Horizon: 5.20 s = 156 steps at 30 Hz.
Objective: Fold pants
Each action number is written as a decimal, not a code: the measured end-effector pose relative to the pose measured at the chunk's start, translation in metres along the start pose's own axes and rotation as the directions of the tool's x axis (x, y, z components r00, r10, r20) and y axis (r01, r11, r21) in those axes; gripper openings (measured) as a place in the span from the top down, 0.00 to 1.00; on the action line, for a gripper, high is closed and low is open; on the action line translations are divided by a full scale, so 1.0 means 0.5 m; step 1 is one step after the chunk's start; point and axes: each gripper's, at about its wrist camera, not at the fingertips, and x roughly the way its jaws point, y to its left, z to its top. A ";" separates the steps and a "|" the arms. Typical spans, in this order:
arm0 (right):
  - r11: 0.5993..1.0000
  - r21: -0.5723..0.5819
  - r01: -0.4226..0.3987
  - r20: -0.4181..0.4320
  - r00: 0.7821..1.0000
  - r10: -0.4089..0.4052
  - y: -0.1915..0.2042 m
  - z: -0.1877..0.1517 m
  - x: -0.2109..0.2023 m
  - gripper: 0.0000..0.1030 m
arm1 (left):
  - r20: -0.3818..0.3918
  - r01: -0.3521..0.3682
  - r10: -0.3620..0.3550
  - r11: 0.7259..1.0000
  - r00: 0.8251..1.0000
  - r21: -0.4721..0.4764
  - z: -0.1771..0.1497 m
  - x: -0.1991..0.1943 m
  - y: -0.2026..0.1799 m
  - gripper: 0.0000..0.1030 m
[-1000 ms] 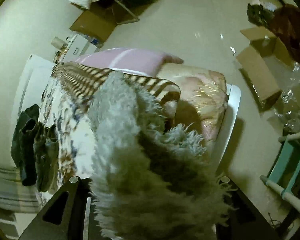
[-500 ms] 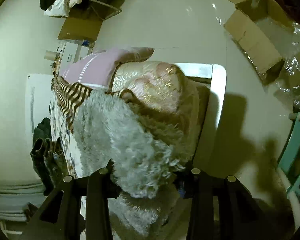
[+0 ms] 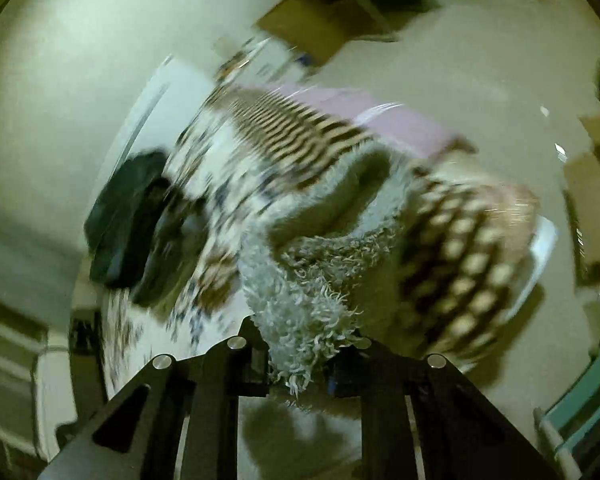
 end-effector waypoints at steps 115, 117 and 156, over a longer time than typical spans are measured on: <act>0.873 -0.440 0.210 -0.492 0.757 -0.430 0.172 -0.241 0.370 0.29 | 0.127 0.328 -0.304 0.830 0.944 -0.451 -0.112 0.021 0.544 0.96; 0.868 -0.454 0.200 -0.501 0.749 -0.434 0.182 -0.247 0.382 0.29 | 0.112 0.311 -0.294 0.814 0.949 -0.491 -0.125 0.048 0.570 0.96; 0.758 -0.598 0.261 -0.441 0.682 -0.583 0.249 -0.323 0.417 0.25 | 0.134 0.419 -0.405 0.787 0.905 -0.453 -0.161 0.100 0.545 0.20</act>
